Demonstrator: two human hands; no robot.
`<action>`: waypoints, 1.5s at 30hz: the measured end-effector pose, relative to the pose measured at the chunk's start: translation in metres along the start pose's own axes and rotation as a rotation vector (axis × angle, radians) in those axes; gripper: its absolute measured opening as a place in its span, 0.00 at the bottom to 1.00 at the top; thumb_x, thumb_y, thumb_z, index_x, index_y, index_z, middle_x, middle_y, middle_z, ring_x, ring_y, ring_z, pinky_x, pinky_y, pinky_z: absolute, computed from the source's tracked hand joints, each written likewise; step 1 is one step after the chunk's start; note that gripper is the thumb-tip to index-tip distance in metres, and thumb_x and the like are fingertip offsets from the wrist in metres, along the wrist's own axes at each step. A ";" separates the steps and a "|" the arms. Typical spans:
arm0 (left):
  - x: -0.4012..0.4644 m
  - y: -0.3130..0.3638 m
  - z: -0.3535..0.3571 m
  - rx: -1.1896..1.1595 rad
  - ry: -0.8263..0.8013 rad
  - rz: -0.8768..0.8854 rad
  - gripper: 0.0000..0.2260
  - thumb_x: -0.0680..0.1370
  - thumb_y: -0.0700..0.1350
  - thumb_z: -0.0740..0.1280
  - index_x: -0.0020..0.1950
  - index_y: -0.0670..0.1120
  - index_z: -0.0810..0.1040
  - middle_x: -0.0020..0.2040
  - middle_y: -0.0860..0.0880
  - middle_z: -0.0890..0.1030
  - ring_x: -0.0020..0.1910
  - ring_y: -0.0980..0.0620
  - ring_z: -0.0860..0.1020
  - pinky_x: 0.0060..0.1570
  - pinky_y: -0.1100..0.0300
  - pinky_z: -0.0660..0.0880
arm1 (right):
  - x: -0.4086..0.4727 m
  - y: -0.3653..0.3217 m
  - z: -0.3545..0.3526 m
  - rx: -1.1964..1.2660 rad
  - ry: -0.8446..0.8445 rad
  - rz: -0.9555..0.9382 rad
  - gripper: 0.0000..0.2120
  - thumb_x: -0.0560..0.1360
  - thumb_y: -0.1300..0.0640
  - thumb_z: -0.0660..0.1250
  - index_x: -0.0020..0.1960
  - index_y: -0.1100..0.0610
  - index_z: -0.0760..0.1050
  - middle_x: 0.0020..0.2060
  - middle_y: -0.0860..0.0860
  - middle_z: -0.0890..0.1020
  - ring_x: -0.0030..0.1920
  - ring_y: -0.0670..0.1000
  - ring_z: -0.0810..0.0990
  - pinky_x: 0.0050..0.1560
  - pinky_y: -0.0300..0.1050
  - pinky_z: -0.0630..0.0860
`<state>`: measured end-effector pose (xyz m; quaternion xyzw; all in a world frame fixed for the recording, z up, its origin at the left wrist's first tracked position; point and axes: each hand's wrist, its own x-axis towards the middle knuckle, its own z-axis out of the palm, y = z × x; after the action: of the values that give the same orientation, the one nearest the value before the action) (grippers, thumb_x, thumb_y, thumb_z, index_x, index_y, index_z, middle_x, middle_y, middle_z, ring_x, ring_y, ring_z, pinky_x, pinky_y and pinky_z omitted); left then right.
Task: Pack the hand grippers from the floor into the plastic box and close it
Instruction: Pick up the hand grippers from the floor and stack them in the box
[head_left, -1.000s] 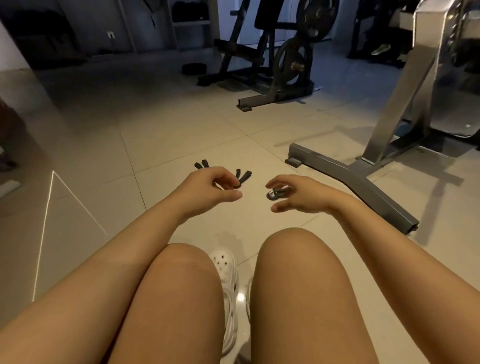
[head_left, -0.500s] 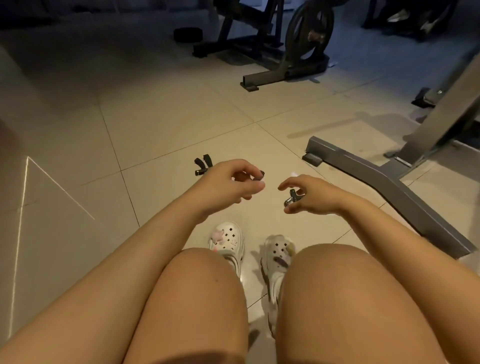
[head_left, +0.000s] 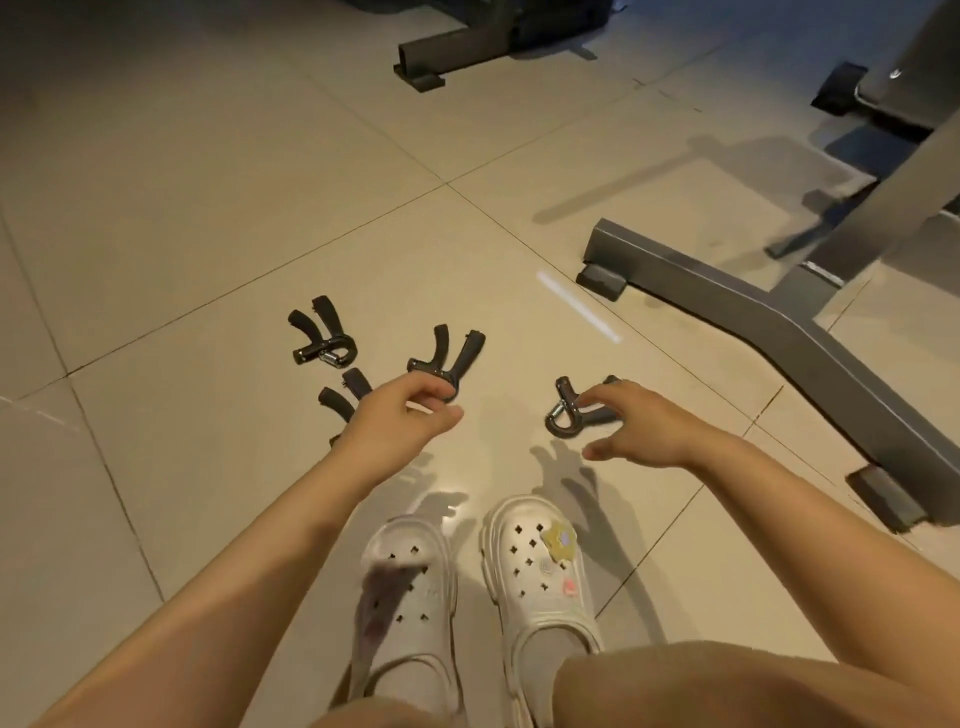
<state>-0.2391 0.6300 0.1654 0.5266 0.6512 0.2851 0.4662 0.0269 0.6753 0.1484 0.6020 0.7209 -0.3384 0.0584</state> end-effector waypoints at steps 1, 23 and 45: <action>0.016 -0.009 0.003 0.010 -0.011 -0.018 0.09 0.74 0.47 0.70 0.53 0.50 0.79 0.46 0.51 0.79 0.39 0.55 0.75 0.41 0.63 0.72 | 0.014 0.010 0.008 0.002 -0.011 0.026 0.30 0.69 0.53 0.74 0.69 0.51 0.68 0.65 0.52 0.68 0.65 0.53 0.69 0.64 0.44 0.66; 0.231 -0.141 0.063 0.792 -0.147 -0.003 0.35 0.73 0.60 0.65 0.76 0.50 0.58 0.77 0.41 0.52 0.75 0.42 0.52 0.70 0.47 0.53 | 0.166 0.126 0.062 -0.161 0.035 0.318 0.32 0.72 0.56 0.67 0.72 0.44 0.59 0.72 0.50 0.56 0.64 0.60 0.64 0.56 0.53 0.74; 0.175 -0.148 0.094 0.844 -0.185 0.312 0.38 0.65 0.55 0.74 0.71 0.54 0.61 0.69 0.46 0.70 0.66 0.45 0.70 0.63 0.36 0.63 | 0.097 0.122 0.117 -0.078 0.134 0.321 0.40 0.67 0.52 0.72 0.75 0.46 0.58 0.69 0.53 0.62 0.59 0.58 0.68 0.54 0.49 0.71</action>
<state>-0.2183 0.7434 -0.0540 0.7854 0.5789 0.0138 0.2187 0.0735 0.6956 -0.0396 0.7276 0.6306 -0.2556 0.0869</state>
